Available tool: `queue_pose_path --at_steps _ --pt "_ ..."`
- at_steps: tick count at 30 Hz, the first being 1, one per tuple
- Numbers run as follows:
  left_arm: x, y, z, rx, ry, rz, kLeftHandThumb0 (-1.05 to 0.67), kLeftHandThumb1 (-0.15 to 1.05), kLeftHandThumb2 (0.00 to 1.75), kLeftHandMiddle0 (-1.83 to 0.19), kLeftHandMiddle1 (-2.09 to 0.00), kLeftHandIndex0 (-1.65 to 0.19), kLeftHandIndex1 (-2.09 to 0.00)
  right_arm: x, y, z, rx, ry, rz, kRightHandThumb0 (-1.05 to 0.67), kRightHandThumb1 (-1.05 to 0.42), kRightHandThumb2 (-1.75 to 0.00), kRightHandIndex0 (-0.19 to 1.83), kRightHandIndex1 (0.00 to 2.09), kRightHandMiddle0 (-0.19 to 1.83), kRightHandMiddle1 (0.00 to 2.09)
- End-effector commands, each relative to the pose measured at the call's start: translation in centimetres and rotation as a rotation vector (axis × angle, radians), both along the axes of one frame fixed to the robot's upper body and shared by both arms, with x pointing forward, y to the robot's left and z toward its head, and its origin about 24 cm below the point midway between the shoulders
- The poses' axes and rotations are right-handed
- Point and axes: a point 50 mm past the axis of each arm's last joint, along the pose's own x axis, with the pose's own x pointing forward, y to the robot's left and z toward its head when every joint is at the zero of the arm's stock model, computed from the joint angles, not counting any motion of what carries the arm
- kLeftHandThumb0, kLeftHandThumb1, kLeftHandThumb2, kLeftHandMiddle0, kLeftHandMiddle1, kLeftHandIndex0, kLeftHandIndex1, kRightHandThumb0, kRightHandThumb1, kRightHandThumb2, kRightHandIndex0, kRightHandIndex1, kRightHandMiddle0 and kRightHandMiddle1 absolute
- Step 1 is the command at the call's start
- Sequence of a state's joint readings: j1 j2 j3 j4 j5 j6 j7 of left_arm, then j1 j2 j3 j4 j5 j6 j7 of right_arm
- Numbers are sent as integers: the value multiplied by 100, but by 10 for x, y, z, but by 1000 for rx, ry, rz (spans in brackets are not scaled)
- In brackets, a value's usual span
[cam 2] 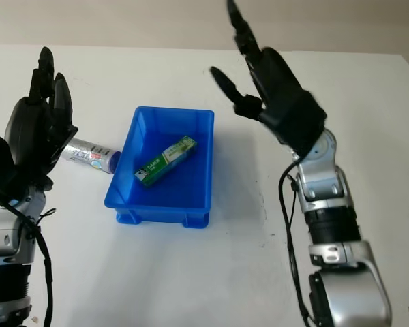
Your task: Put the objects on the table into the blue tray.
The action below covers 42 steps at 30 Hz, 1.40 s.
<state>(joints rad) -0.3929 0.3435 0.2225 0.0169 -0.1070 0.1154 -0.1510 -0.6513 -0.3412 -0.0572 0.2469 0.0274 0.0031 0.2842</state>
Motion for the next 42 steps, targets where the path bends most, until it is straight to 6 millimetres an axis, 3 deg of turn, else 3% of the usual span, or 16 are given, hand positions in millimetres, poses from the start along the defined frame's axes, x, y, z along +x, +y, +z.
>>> queue_pose_path --at_steps 1,10,14,15,19,21,25,30,35,42 --pt "1 9 9 22 -12 -5 -80 105 61 19 0 19 0 -6 -6 -7 67 30 -5 -81 -105 -65 -19 0 -19 0" --pt "3 43 34 348 19 -82 -78 105 60 19 0 19 0 -18 -13 -27 201 164 -31 -76 -105 -72 -19 0 -19 0" --pt "5 61 54 483 88 -101 -83 105 24 19 -2 18 -3 -19 -15 -30 207 171 -41 -75 -105 -72 -19 0 -19 0" --pt "6 64 58 506 119 -101 -80 97 15 19 -3 16 -4 -20 -15 -29 208 172 -42 -75 -105 -72 -19 0 -19 0" --pt "8 71 73 669 210 -58 -84 86 5 19 -4 13 -6 -20 -16 -29 209 174 -45 -75 -105 -73 -19 0 -19 0" --pt "8 71 78 788 226 -40 -78 83 4 18 -4 13 -6 -20 -17 -28 206 172 -49 -75 -105 -73 -19 0 -19 0" --pt "14 58 72 1074 160 -52 -65 80 4 17 -5 16 -4 -19 -19 -27 199 177 -48 -75 -105 -73 -19 0 -19 0" --pt "27 51 58 1163 161 -80 -56 79 5 17 -5 16 -5 -18 -21 -26 200 180 -50 -76 -105 -72 -19 0 -19 0" --pt "32 45 48 1289 146 -126 -61 81 6 14 -7 14 -6 -19 -21 -25 200 179 -49 -75 -105 -72 -19 0 -19 0" --pt "39 35 36 1332 117 -176 -60 80 5 4 -8 4 -9 -19 -22 -25 203 186 -45 -75 -105 -73 -19 0 -19 0"
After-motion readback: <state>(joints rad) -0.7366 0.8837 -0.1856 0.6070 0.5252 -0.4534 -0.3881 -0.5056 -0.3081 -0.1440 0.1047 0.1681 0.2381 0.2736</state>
